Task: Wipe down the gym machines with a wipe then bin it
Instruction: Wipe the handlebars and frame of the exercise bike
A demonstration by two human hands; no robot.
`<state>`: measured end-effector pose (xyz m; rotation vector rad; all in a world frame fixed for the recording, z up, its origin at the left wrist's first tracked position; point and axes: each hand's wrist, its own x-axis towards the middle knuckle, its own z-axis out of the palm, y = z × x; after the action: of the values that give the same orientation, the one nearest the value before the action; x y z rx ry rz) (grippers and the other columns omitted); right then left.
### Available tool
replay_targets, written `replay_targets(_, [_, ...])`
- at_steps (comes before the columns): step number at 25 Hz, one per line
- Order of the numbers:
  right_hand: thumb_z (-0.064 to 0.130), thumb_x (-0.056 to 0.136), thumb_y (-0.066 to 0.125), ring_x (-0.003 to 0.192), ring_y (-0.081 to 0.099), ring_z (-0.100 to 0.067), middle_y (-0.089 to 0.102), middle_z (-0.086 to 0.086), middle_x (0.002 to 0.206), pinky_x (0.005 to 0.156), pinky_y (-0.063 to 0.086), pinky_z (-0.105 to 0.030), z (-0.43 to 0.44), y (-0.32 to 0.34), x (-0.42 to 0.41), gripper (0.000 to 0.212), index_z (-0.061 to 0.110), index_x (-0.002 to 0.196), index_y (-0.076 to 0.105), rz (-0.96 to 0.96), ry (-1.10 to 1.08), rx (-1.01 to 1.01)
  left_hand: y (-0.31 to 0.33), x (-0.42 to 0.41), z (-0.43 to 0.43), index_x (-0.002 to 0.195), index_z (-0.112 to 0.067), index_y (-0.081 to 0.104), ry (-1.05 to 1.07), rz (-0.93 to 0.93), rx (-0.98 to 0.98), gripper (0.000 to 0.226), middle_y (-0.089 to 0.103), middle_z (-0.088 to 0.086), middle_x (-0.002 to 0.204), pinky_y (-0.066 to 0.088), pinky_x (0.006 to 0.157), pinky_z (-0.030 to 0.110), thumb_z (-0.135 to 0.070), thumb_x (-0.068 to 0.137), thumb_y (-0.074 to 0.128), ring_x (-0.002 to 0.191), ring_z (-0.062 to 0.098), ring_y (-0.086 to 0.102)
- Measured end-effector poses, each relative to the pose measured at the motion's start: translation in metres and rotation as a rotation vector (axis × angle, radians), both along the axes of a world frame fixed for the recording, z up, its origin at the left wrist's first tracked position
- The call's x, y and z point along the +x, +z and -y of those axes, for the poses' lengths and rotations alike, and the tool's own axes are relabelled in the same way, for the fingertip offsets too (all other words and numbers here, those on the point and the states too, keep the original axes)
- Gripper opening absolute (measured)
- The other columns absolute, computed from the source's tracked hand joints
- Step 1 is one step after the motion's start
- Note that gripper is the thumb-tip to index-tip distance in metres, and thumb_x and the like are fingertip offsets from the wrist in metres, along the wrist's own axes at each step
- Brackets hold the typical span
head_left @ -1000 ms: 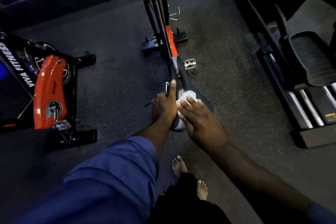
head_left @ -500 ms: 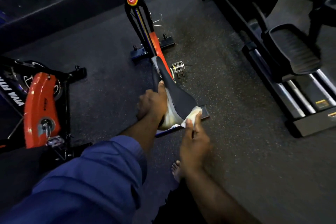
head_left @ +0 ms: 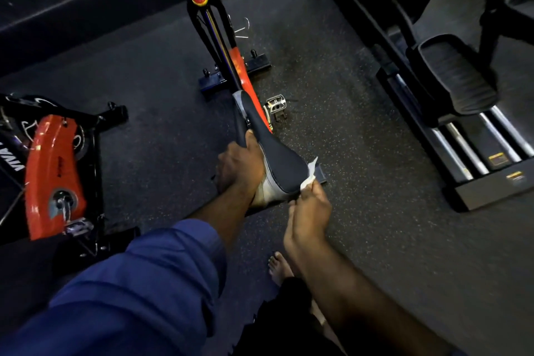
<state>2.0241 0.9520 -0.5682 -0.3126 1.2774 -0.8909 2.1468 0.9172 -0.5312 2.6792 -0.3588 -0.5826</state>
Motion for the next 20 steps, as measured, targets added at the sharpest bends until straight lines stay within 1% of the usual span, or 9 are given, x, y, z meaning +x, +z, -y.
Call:
replay_targets(1, [-0.002, 0.103, 0.041, 0.104, 0.062, -0.012, 0.076, -0.002, 0.12, 0.086, 0.048, -0.03, 0.007, 0.006, -0.007, 0.042, 0.012, 0.134, 0.066, 0.009, 0.048, -0.002, 0.002, 0.0, 0.0, 0.138, -0.012, 0.058, 0.002, -0.015, 0.004, 0.073, 0.057, 0.024, 0.141, 0.042, 0.106, 0.054, -0.07, 0.102, 0.031, 0.129, 0.045, 0.055])
replay_targets(3, [-0.003, 0.103, 0.042, 0.117, 0.065, -0.021, 0.07, -0.018, 0.128, 0.1, 0.052, -0.044, 0.023, 0.015, -0.016, 0.039, 0.009, 0.132, 0.066, 0.009, 0.162, 0.001, 0.002, 0.001, 0.001, 0.137, -0.013, 0.058, 0.009, -0.027, 0.028, 0.072, 0.057, 0.024, 0.14, 0.042, 0.105, 0.054, -0.07, 0.102, 0.031, 0.129, 0.045, 0.055])
replay_targets(5, [-0.003, 0.104, 0.044, 0.123, 0.065, -0.027, 0.071, -0.017, 0.128, 0.109, 0.048, -0.045, 0.039, 0.017, -0.026, 0.035, 0.007, 0.128, 0.068, 0.031, 0.268, -0.021, -0.001, 0.002, 0.0, 0.136, -0.014, 0.058, -0.004, -0.035, 0.039, 0.073, 0.057, 0.023, 0.139, 0.043, 0.104, 0.054, -0.072, 0.102, 0.029, 0.128, 0.045, 0.056])
replay_targets(9, [-0.005, 0.102, 0.044, 0.114, 0.07, -0.02, 0.075, -0.009, 0.122, 0.101, 0.054, -0.031, 0.066, 0.023, -0.031, 0.035, 0.01, 0.118, 0.071, 0.066, 0.458, -0.073, 0.0, 0.003, -0.001, 0.132, -0.016, 0.058, -0.01, -0.068, 0.025, 0.072, 0.059, 0.022, 0.137, 0.044, 0.103, 0.055, -0.073, 0.1, 0.026, 0.125, 0.046, 0.057])
replay_targets(14, [-0.005, 0.102, 0.046, 0.119, 0.069, -0.02, 0.075, -0.007, 0.121, 0.103, 0.054, -0.03, 0.099, 0.019, -0.03, 0.035, 0.006, 0.125, 0.07, 0.05, 0.7, -0.048, 0.001, 0.006, -0.001, 0.124, -0.013, 0.063, -0.012, -0.051, -0.005, 0.073, 0.065, 0.024, 0.129, 0.049, 0.098, 0.052, -0.073, 0.1, 0.029, 0.119, 0.045, 0.062])
replay_targets(16, [-0.005, 0.101, 0.046, 0.111, 0.071, -0.019, 0.075, -0.01, 0.121, 0.097, 0.057, -0.03, 0.114, 0.017, -0.027, 0.037, 0.001, 0.131, 0.066, 0.07, 0.824, -0.056, 0.0, 0.004, -0.003, 0.123, -0.014, 0.063, -0.012, -0.047, 0.0, 0.073, 0.066, 0.024, 0.126, 0.052, 0.096, 0.052, -0.074, 0.099, 0.03, 0.116, 0.045, 0.063])
replay_targets(18, [-0.004, 0.102, 0.046, 0.104, 0.074, -0.016, 0.075, -0.01, 0.12, 0.085, 0.059, -0.025, 0.13, 0.016, -0.019, 0.036, 0.0, 0.132, 0.065, 0.087, 0.931, -0.038, 0.002, 0.003, -0.004, 0.127, -0.015, 0.06, -0.007, -0.055, 0.018, 0.07, 0.065, 0.024, 0.128, 0.051, 0.096, 0.052, -0.073, 0.1, 0.031, 0.117, 0.045, 0.063])
replay_targets(19, [-0.004, 0.102, 0.047, 0.105, 0.073, -0.016, 0.075, -0.011, 0.121, 0.084, 0.059, -0.024, 0.138, 0.017, -0.012, 0.036, 0.0, 0.133, 0.064, 0.092, 0.98, -0.031, 0.004, 0.005, -0.002, 0.129, -0.016, 0.059, 0.007, -0.058, 0.032, 0.069, 0.064, 0.023, 0.128, 0.051, 0.096, 0.052, -0.073, 0.1, 0.031, 0.118, 0.044, 0.062])
replay_targets(20, [-0.003, 0.102, 0.047, 0.113, 0.071, -0.02, 0.073, -0.012, 0.125, 0.089, 0.059, -0.027, 0.145, 0.012, -0.008, 0.036, -0.001, 0.135, 0.064, 0.1, 1.029, -0.035, 0.005, 0.005, -0.001, 0.13, -0.018, 0.059, 0.019, -0.06, 0.046, 0.068, 0.064, 0.022, 0.128, 0.051, 0.096, 0.051, -0.073, 0.1, 0.032, 0.117, 0.044, 0.063])
